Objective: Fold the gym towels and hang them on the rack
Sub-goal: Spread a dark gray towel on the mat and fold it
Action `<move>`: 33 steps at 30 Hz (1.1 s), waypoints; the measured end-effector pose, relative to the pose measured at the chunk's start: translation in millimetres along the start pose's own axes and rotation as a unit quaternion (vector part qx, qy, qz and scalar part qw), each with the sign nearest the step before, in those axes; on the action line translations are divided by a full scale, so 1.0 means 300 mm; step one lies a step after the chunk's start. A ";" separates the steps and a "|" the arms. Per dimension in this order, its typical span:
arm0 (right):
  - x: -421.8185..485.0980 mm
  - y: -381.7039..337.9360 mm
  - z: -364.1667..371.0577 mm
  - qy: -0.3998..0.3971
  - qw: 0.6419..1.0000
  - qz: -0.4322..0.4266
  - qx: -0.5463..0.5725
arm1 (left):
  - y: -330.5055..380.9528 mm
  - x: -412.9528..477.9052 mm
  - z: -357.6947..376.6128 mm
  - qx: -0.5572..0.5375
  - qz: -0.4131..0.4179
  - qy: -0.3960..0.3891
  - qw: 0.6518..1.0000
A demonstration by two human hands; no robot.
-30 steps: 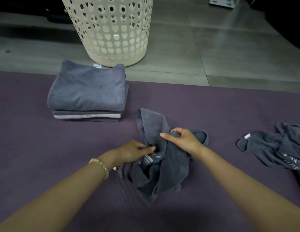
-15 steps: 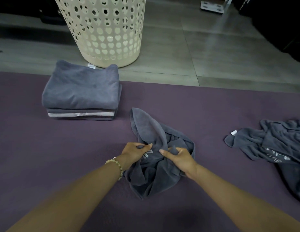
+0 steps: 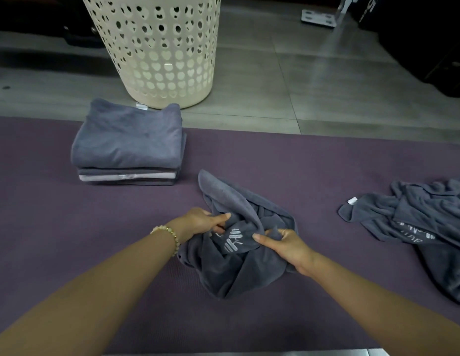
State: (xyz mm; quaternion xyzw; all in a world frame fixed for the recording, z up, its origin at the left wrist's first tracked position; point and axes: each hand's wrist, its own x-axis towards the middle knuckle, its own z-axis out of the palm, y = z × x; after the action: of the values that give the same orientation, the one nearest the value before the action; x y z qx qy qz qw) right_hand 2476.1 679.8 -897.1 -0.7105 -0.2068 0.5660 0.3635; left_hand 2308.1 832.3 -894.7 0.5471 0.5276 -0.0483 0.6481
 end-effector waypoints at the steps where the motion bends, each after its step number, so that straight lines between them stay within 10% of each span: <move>1: -0.002 0.004 -0.005 0.001 1.000 0.000 -0.003 | 0.005 0.007 0.007 0.025 0.011 0.025 0.999; 7: 0.001 0.006 -0.012 0.016 1.000 0.001 -0.002 | -0.029 0.071 0.065 0.196 0.085 0.084 0.973; 17: -0.006 -0.063 -0.064 0.065 0.998 -0.017 0.001 | 0.118 -0.096 -0.071 -0.089 0.312 0.203 0.924; 24: -0.141 -0.415 -0.072 0.002 0.938 -0.294 -0.183 | 0.368 -0.363 -0.116 0.073 0.357 0.022 0.931; 33: -0.227 -0.507 -0.028 -0.051 0.938 -0.319 -0.128 | 0.348 -0.426 -0.118 0.122 0.283 -0.076 0.948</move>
State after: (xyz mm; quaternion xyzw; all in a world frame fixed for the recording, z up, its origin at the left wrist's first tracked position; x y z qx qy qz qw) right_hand 2483.3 728.3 -737.7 -0.6176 -0.5116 0.4244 0.4203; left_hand 2296.6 834.8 -726.2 0.7435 0.2904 0.0316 0.6016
